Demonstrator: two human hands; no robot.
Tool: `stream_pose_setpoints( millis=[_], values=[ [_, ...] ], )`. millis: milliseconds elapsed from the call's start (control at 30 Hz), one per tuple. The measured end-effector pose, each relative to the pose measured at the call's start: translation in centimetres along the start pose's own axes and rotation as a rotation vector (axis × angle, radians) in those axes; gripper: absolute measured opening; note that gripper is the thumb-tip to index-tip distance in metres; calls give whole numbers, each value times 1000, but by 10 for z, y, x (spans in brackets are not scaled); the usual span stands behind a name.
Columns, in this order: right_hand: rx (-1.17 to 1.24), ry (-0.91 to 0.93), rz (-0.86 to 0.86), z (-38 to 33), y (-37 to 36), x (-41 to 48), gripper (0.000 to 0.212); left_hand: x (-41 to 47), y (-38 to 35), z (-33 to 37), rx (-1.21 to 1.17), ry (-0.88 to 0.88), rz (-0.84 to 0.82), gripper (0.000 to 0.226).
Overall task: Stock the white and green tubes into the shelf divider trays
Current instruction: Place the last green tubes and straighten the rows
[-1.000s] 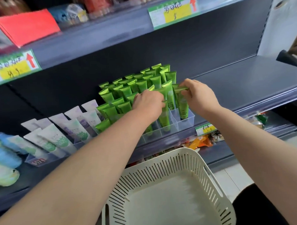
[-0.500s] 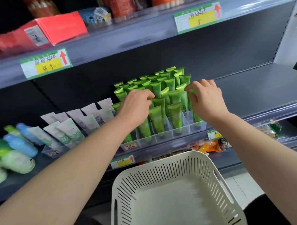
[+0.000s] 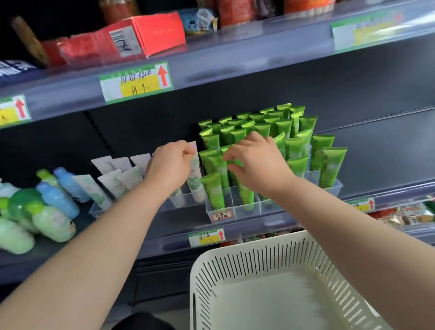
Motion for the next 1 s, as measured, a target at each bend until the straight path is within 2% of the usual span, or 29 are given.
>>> stream_pose_setpoints(
  millis=[133,233,433,667,867,1000],
  values=[
    [-67,78,-173,-21,-35,1,28,7,-2,-11,3,-4,1,23],
    [-74,68,-252,-26,-56,-1,29,9,-5,-18,-3,-8,-7,25],
    [-64,-3,-272,-20,-67,2,23,13,-12,-18,-6,-29,-20,27],
    [-56,-48,-281,-13,-65,1,28,24,-21,3,-34,-101,-55,21],
    [-45,-64,-238,-10,-63,-3,28,30,-55,25,159,-244,-191,24],
    [-27,-63,-194,-15,-63,-3,27,34,-57,29,194,-259,-190,18]
  ],
)
Point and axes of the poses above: each hand's wrist, its own x-axis towards the middle knuckle, its own y-axis out of the back of the hand, z = x × y, the point moved 8 cm from there along x, towards the middle knuckle, and after that the axes turned 10 degrees about z, right-handed, at the moved point
